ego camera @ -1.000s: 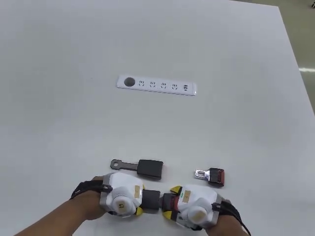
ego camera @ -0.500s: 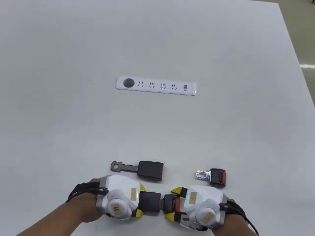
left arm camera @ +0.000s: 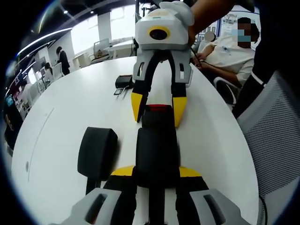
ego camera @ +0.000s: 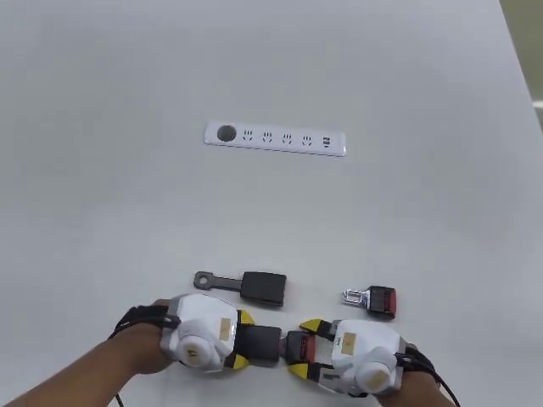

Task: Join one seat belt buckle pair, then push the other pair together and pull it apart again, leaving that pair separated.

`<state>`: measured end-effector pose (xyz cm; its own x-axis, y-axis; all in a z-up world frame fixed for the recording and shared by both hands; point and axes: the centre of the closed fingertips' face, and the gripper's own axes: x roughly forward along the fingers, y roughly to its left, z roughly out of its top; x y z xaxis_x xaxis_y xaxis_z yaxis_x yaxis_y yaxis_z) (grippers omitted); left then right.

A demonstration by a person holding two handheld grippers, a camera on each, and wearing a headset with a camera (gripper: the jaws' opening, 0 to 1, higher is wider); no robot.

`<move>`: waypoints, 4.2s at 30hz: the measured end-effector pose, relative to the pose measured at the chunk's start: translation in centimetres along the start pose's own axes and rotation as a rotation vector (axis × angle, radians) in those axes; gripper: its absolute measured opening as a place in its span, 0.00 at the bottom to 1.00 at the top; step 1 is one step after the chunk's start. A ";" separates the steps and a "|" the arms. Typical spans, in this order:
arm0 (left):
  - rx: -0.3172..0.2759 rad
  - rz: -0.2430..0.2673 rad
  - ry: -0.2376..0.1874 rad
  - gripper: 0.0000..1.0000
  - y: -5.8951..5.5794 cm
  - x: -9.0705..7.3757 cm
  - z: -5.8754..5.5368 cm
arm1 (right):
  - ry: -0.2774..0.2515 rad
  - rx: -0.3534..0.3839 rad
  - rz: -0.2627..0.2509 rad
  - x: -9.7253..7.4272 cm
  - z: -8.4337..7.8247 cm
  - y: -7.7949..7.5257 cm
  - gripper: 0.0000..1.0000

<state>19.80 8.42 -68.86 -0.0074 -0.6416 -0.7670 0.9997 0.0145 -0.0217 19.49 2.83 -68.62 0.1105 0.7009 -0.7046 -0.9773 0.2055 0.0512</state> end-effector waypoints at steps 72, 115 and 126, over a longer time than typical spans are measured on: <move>-0.198 0.090 -0.132 0.85 1.4 -3.7 3.7 | -0.137 0.113 -0.231 -6.4 1.3 -4.3 0.71; -0.168 0.057 -0.037 0.74 9.5 -1.2 1.1 | -0.002 0.133 -0.108 -10.2 -6.5 -11.7 0.65; -0.111 0.045 -0.001 0.60 9.5 -0.2 0.0 | 0.037 0.124 -0.057 -9.6 -7.4 -11.6 0.51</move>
<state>29.33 8.72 -68.89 0.0377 -0.6391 -0.7682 0.9901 0.1281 -0.0579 28.45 -11.40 -67.70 0.1566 0.6605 -0.7343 -0.9395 0.3290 0.0956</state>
